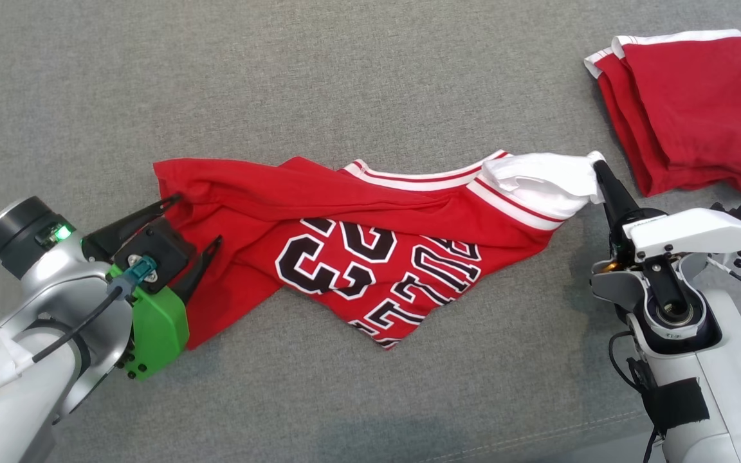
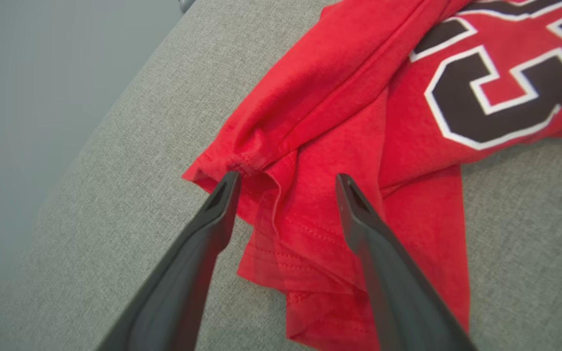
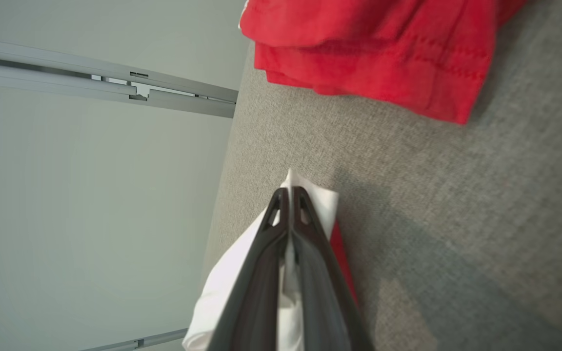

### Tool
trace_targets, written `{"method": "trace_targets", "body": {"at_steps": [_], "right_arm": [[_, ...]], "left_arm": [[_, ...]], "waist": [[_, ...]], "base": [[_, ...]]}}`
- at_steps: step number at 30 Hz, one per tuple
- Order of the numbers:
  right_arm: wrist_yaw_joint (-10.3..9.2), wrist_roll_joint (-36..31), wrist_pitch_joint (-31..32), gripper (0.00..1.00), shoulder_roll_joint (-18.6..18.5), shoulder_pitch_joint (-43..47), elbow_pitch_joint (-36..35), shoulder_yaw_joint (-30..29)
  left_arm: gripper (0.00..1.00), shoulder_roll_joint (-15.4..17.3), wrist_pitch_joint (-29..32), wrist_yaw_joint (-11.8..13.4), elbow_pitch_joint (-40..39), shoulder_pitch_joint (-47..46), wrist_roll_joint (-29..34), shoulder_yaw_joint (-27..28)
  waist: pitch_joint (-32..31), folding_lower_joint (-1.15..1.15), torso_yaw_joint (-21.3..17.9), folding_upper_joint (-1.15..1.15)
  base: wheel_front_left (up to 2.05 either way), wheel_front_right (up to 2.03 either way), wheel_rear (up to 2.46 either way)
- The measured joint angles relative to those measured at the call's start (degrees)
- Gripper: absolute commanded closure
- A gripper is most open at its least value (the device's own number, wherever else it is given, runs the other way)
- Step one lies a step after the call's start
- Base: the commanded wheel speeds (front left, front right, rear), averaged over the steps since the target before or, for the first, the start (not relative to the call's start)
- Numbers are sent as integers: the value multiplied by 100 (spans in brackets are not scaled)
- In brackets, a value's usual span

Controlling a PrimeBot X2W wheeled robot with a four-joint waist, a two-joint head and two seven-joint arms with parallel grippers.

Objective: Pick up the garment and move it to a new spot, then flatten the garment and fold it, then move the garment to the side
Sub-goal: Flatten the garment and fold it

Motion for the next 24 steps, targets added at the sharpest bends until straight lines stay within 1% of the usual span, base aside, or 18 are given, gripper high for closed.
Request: {"method": "trace_targets", "body": {"at_steps": [10,12,13,18,20,24], "right_arm": [[0,36,-9,100,4,28,45,-8],[0,41,-20,100,8,39,44,0],[0,42,-37,100,11,53,45,1],[0,44,-52,100,21,109,45,27],[0,63,-52,100,23,109,45,30],[0,92,-57,100,25,109,44,30]], "left_arm": [[0,-8,-346,0,400,-263,307,-79],[13,-10,-410,-1,544,-271,370,-116],[16,-13,-443,0,601,-278,391,-126],[12,-32,-617,8,826,-444,542,-113],[11,-31,-620,8,946,-499,583,-118],[6,-41,-694,8,1139,-499,593,-131]], "waist": [[-10,0,-81,0],[5,0,-103,0],[8,0,-108,0],[23,0,-123,0],[30,0,-129,0],[44,0,-145,0]], "base": [[0,0,0],[0,0,0],[0,0,0],[0,0,0],[0,0,0],[0,0,0]]}}
